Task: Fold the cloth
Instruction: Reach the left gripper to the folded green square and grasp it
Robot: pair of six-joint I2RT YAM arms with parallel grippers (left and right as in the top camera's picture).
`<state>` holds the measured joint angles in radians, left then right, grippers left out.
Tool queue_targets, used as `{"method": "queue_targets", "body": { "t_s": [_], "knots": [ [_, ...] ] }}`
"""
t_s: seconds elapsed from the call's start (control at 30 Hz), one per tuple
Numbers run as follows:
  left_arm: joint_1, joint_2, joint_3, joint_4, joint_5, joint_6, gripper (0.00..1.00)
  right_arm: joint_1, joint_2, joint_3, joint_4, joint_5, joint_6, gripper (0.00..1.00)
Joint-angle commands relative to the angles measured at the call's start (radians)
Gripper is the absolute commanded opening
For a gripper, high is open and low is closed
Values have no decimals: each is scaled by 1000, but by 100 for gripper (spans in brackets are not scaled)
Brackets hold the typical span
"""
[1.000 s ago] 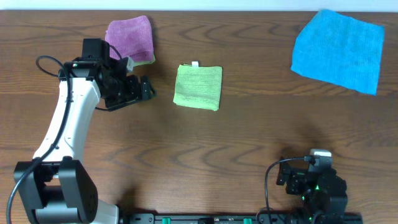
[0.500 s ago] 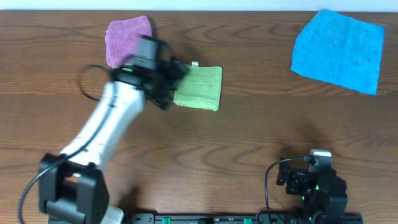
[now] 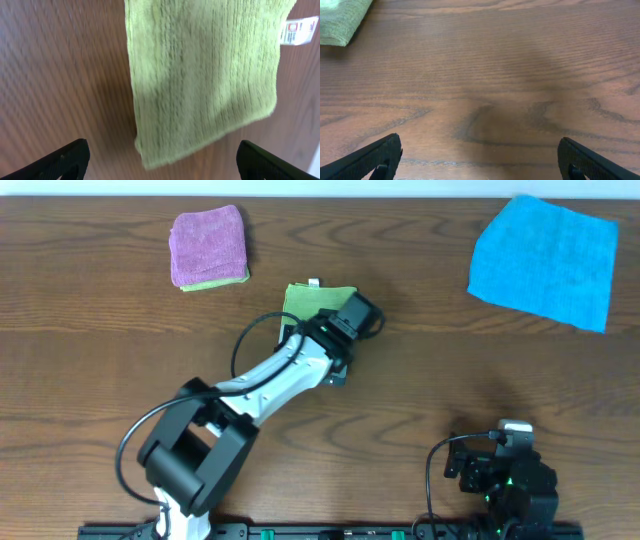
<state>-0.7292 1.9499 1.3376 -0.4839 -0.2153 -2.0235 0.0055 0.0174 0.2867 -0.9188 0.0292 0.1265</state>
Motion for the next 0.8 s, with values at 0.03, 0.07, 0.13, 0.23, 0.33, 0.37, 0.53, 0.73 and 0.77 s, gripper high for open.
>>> {"method": "queue_targets", "body": {
  "t_s": [0.03,0.07,0.13,0.23,0.33,0.37,0.53,0.73,0.77],
  "knots": [
    [-12,31,-26,3,-148,-60,95,-8,-9,-7,-2,-4,15,99],
    [-11,31,-38,8,-151,-60,95,-8,-9,-7,-2,-4,15,99],
    [-10,31,-69,40,-169,-55,95,-8,-9,-7,-2,-4,15,99],
    [-10,31,-131,174,-224,-2,95,-8,-9,-7,-2,-4,15,99],
    [-9,31,-180,264,-260,3,95,-8,-9,-7,-2,-4,15,99],
    [-9,31,-195,288,-270,3,95,-8,-9,-7,-2,-4,15,99],
    [-2,32,-259,365,-305,3,96,-8,-9,-7,-2,-4,15,99],
    [34,60,-277,433,-309,5,99,-8,-9,-7,-2,-4,15,99],
    [42,74,-277,466,-308,17,99,-8,-9,-7,-2,-4,15,99]
  ]
}}
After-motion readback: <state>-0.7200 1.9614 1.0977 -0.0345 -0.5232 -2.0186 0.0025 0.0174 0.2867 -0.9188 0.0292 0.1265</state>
